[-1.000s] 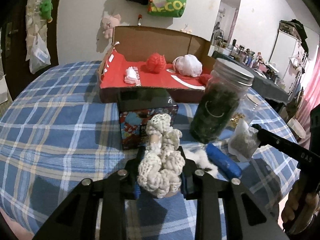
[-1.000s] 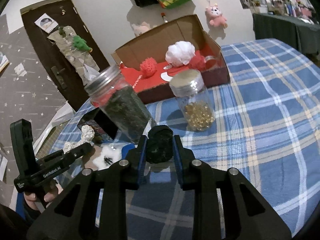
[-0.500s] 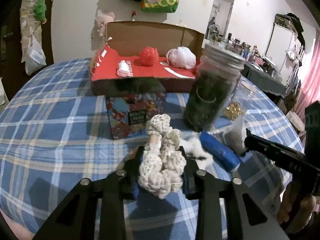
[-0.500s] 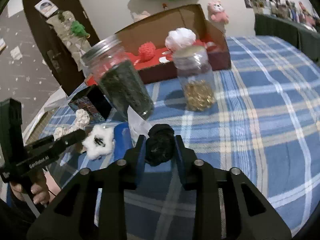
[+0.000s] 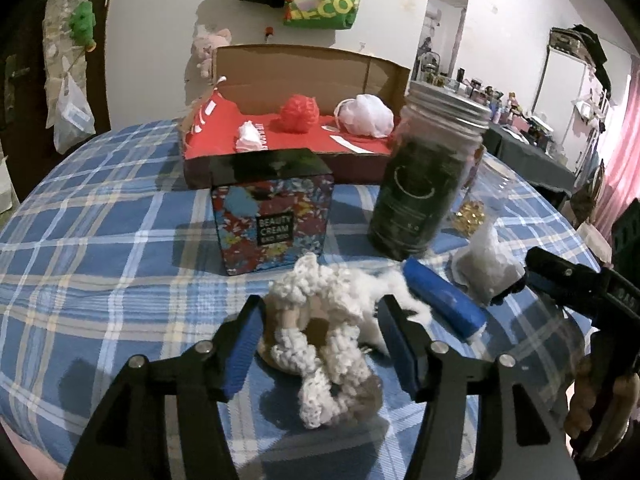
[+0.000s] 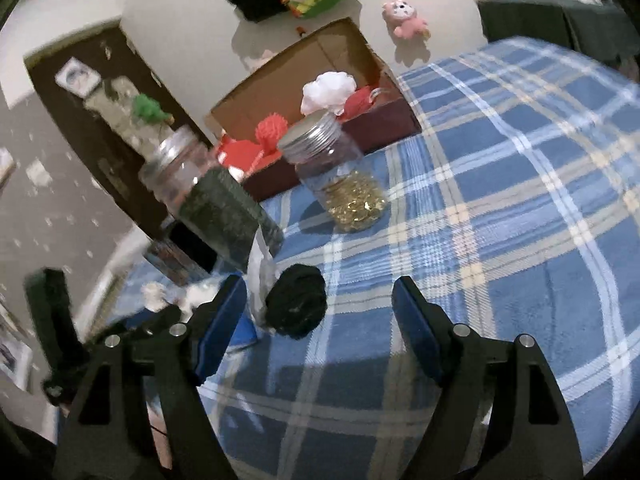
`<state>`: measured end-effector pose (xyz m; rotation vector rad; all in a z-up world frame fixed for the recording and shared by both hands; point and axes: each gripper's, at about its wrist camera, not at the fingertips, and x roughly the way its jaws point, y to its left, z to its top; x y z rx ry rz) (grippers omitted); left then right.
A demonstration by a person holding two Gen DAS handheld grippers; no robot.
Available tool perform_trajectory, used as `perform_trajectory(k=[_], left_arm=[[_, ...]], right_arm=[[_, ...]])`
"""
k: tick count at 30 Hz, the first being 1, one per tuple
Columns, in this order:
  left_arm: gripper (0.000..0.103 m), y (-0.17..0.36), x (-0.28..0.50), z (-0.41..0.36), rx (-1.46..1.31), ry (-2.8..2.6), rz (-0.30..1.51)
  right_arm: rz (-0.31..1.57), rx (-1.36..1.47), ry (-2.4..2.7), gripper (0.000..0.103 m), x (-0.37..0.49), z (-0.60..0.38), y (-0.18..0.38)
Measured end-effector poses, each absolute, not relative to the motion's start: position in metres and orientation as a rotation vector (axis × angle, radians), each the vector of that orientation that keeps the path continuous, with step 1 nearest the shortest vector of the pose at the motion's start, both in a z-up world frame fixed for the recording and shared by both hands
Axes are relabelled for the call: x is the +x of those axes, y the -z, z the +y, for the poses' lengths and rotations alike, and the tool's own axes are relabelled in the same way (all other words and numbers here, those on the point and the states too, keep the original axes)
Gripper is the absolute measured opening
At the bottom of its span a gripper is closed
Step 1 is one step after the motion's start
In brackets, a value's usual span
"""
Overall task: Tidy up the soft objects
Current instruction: 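Carry the scrunchie and black ball into the box and open both tools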
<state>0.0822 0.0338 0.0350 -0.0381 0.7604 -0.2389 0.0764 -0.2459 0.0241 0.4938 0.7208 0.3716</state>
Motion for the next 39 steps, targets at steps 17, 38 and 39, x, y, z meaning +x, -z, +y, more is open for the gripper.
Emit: perform_trajectory(k=[17, 38, 39], left_arm=[[0.028, -0.046, 0.08, 0.027, -0.043, 0.302, 0.741], [0.028, -0.063, 0.081, 0.02, -0.041, 0.338, 0.704], [0.028, -0.063, 0.081, 0.02, -0.042, 0.338, 0.707]], right_arm=[[0.754, 0.592, -0.482, 0.015, 0.085, -0.246, -0.019], [0.578, 0.281, -0.367, 0.015, 0.054, -0.211, -0.078], [0.579, 0.281, -0.363, 0.015, 0.053, -0.211, -0.078]])
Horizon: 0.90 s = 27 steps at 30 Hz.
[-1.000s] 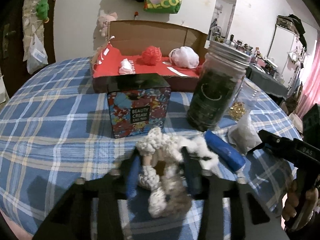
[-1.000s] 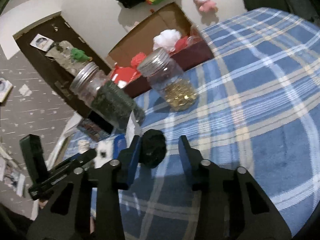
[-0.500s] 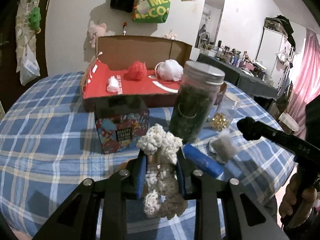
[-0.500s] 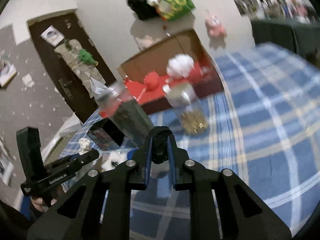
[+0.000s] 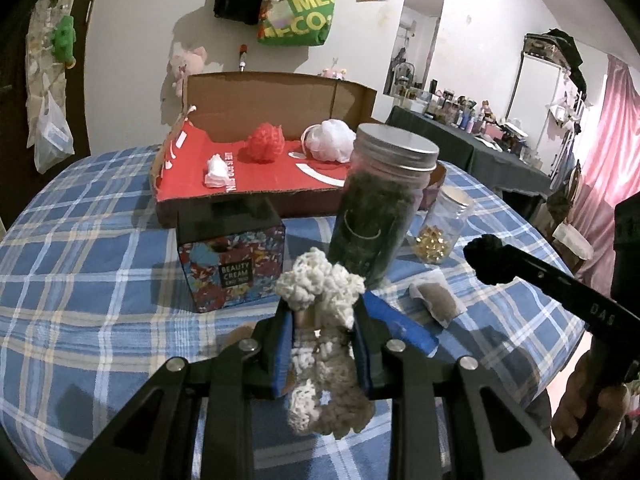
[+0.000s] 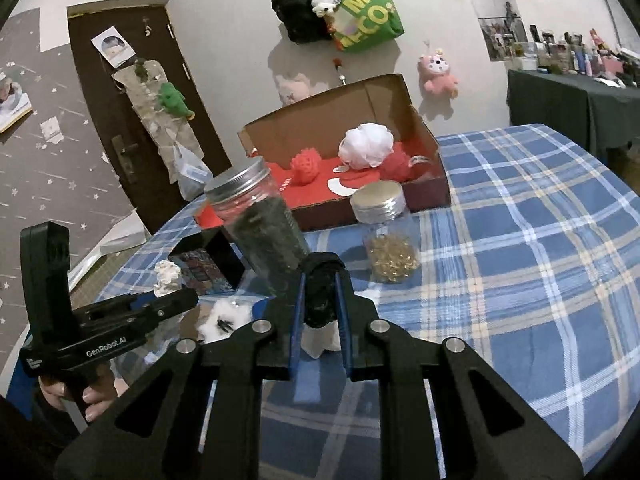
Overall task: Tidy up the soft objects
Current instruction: 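Carry the scrunchie and black ball into the box and open both tools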
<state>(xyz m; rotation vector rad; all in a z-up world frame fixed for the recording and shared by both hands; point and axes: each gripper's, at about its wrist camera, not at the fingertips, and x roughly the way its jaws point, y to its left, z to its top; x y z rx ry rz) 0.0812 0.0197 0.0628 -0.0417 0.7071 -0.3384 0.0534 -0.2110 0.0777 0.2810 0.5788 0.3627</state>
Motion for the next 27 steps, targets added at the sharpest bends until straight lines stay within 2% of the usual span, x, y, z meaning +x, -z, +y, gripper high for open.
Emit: perform_trajectory(k=[15, 27], left_arm=[[0.028, -0.076, 0.088, 0.021, -0.009, 0.333, 0.705], [0.028, -0.094, 0.134, 0.018, 0.069, 0.415, 0.81]], right_arm=[[0.57, 0.201, -0.354, 0.015, 0.056, -0.197, -0.088], [0.599, 0.067, -0.325, 0.015, 0.089, -0.189, -0.108]])
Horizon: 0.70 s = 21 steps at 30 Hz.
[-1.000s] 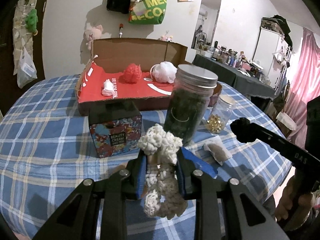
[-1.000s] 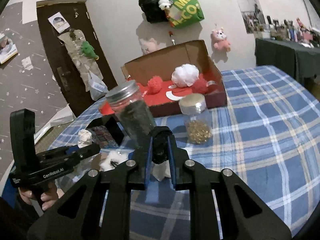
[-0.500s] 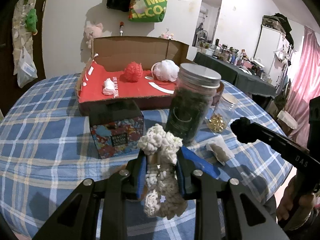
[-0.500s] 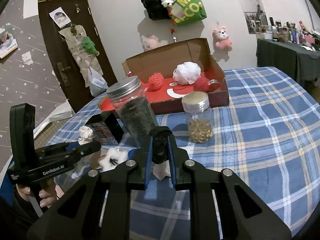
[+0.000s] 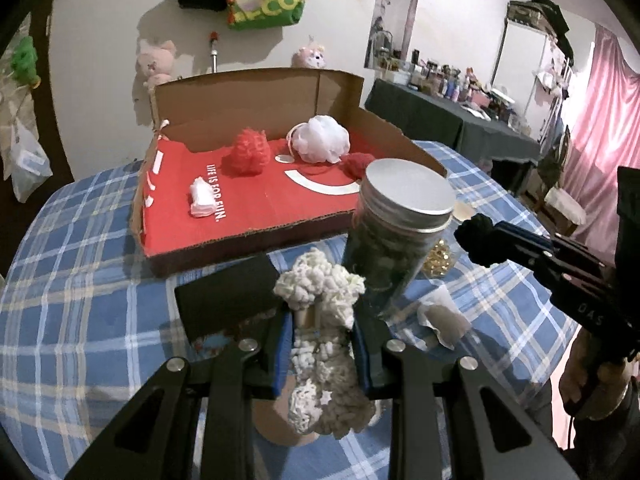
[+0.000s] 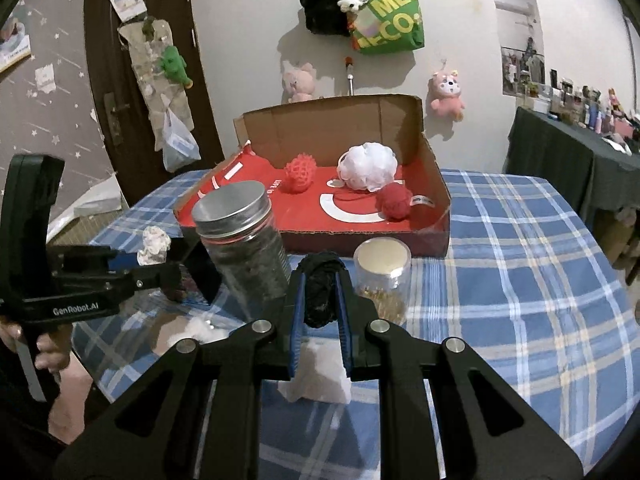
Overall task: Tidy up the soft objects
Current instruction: 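Carry the scrunchie and black ball into the box and open both tools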
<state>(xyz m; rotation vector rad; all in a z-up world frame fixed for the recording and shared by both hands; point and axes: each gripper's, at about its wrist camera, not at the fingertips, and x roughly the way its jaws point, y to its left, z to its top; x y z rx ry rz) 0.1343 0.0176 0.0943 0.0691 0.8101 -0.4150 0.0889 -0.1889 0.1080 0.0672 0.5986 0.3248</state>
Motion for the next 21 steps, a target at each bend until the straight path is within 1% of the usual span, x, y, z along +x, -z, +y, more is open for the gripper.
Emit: perform_trajectory(k=[11, 21], left_arm=[[0.028, -0.105, 0.162, 0.025, 0.12, 0.406, 0.854], [0.028, -0.099, 0.189, 0.03, 0.143, 0.411, 0.909]], right_arm=[[0.616, -0.001, -0.313, 0.015, 0.108, -0.188, -0.115], [0.63, -0.011, -0.312, 0.015, 0.125, -0.192, -0.12]])
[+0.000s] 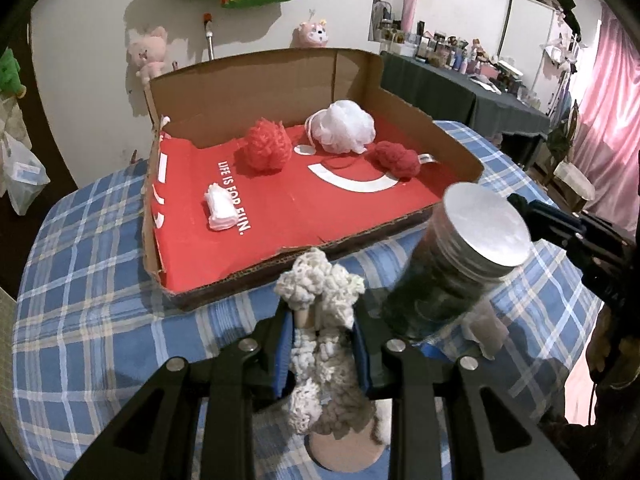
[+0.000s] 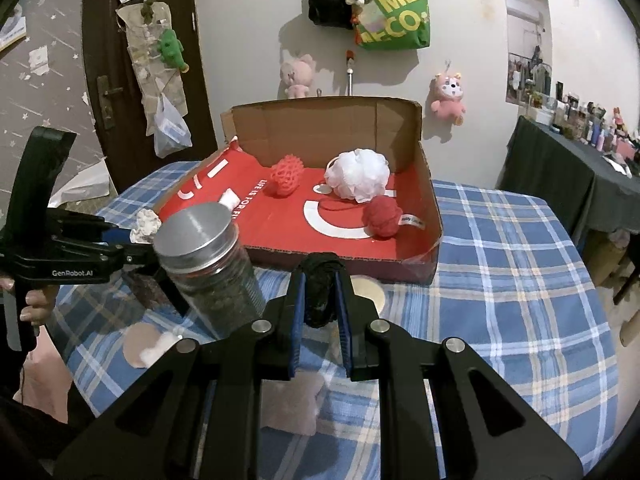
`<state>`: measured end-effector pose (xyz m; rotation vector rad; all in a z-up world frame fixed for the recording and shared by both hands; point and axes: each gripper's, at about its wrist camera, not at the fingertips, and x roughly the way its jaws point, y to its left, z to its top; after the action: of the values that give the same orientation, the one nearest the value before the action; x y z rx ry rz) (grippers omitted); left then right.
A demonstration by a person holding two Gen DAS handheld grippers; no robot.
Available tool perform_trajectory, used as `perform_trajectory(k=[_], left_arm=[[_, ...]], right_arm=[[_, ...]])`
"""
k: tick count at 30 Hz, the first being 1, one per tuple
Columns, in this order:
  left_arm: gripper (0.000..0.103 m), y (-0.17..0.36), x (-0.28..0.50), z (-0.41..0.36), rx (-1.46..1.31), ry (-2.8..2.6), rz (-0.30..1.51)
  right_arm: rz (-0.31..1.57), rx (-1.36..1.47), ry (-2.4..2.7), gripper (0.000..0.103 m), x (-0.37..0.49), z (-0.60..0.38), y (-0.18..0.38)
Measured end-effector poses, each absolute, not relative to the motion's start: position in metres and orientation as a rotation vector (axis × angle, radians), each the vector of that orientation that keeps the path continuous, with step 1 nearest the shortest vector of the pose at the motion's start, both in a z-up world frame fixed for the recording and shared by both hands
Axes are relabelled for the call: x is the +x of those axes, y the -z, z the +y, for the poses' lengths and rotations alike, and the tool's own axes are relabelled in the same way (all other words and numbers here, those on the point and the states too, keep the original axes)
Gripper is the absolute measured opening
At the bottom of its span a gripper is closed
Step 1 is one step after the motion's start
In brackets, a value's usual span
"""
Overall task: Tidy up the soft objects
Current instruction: 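Carry the scrunchie and black ball into the box and open both tools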
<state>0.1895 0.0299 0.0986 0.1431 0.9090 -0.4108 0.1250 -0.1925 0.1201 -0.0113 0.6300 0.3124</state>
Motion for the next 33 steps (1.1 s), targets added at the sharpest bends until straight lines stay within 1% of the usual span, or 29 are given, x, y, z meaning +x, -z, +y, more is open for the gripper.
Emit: perform_trajectory(k=[15, 24, 33], left_arm=[[0.028, -0.097, 0.243, 0.027, 0.149, 0.484, 0.971], [0.028, -0.093, 0.285, 0.015, 0.143, 0.546, 1.042], [0.028, -0.073, 0.331, -0.008, 0.18, 0.567, 1.139]], right_arm=[[0.701, 0.024, -0.391, 0.015, 0.181, -0.195, -0.125], [0.848, 0.068, -0.528, 0.015, 0.247, -0.187, -0.118], [1.035, 0.039, -0.587, 0.015, 0.315, -0.176, -0.093]])
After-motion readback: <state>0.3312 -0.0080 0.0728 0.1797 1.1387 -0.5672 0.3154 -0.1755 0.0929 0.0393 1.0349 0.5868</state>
